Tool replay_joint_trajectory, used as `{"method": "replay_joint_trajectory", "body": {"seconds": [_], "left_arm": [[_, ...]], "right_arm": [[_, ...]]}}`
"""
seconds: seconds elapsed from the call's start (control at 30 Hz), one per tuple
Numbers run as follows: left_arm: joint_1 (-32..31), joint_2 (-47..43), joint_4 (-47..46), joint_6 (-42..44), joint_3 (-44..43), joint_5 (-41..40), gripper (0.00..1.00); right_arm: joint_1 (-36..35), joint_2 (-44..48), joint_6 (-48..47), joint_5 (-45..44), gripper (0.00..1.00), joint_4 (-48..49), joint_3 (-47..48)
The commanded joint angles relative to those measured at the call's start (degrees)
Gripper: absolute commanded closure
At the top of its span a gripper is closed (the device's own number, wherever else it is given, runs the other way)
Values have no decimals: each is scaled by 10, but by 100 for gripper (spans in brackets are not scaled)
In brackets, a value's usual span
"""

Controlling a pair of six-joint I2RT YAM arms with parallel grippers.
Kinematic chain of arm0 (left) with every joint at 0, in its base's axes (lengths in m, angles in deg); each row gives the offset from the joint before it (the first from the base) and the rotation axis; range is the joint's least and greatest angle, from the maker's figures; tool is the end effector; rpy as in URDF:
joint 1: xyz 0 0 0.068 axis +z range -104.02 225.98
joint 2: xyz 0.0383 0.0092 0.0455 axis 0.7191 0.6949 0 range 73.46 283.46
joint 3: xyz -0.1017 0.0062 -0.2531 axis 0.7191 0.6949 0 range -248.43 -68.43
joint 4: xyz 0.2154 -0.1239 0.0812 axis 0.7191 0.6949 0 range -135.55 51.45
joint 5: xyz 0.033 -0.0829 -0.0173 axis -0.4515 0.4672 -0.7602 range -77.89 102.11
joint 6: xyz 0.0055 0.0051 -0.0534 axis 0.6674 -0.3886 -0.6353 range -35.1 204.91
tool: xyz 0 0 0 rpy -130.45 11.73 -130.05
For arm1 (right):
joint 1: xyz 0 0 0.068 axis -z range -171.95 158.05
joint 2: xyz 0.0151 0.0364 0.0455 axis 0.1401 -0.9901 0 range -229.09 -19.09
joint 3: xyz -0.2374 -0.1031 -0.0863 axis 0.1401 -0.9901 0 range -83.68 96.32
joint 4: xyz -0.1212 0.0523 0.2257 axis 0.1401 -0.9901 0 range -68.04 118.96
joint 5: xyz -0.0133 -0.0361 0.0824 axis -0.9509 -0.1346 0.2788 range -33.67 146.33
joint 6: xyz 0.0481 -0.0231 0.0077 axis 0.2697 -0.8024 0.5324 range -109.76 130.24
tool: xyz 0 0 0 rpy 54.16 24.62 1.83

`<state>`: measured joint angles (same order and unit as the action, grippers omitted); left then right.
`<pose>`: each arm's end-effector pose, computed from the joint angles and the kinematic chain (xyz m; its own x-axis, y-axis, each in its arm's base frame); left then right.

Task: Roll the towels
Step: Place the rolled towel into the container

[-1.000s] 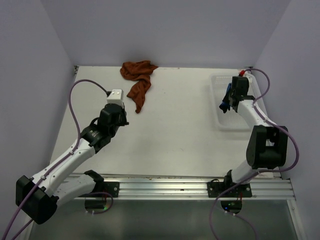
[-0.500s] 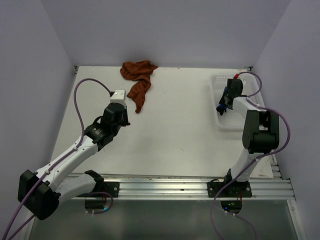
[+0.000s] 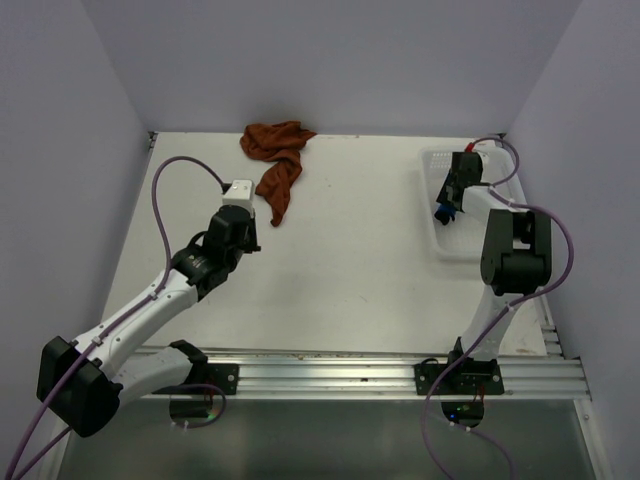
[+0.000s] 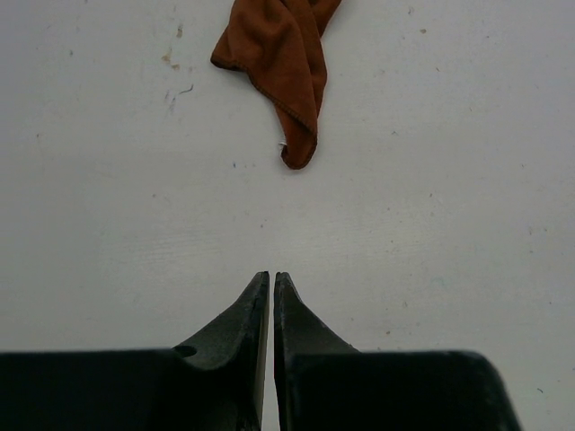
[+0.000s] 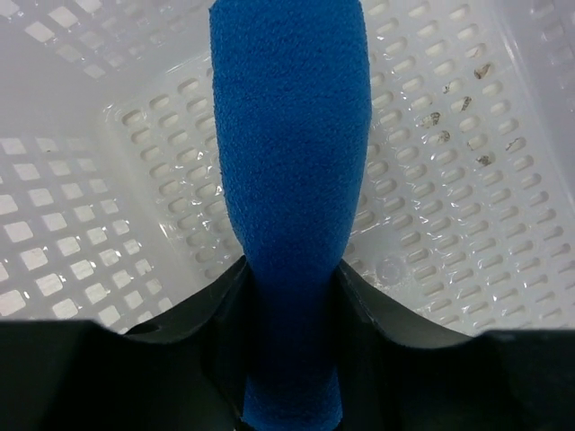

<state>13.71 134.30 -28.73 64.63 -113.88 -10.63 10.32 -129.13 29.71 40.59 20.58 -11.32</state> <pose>0.2051 -0.1131 0.2799 -0.4976 -0.0638 -0.8650 0.0463 0.9939 -0.0999 0.4156 -0.0261 0.1812 -0.6031 0.3448 -0.7193 0.4531 0.8902 0.0469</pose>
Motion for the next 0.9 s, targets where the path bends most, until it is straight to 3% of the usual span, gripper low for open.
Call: {"method": "replay_joint_trajectory", "body": {"seconds": [0.0,0.07,0.4,0.87], "left_arm": [[4,-5,-28,16,-10,-6,90],[5,-5,-28,16,-11,-5,90],[4,-8,-33,17,-9,1,90],[5,-5,-25,18,-11,16,83]], "right_arm": [[1,-2,-13,-17,59,-9,35],[2,-3,-10,-11,49,-14,39],[6,5,-2,-2,37,-44,51],[6,134,-23,36,30,-37,12]]}}
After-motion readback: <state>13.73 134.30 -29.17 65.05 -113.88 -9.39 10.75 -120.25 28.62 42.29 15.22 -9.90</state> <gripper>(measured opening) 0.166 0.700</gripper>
